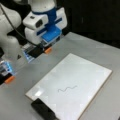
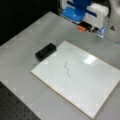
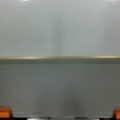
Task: Erasing curve lines
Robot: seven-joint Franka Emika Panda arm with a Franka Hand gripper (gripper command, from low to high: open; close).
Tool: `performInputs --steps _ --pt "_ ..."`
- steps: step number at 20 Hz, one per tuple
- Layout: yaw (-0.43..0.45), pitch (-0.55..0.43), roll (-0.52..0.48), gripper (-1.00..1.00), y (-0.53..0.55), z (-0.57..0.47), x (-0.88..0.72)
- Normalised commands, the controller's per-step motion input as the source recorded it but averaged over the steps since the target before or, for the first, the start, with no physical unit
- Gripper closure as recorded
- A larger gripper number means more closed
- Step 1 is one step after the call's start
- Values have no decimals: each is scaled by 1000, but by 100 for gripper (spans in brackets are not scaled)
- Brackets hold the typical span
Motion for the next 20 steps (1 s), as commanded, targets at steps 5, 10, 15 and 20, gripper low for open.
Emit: performInputs --steps 5,10,15,20 --pt "91 91 75 -100 -8 21 14" --pt "47 109 13 -100 -62 116 78" --pt "52 119 -61 -100 -224 154 138" --pt "113 127 -38 -100 -363 84 176"
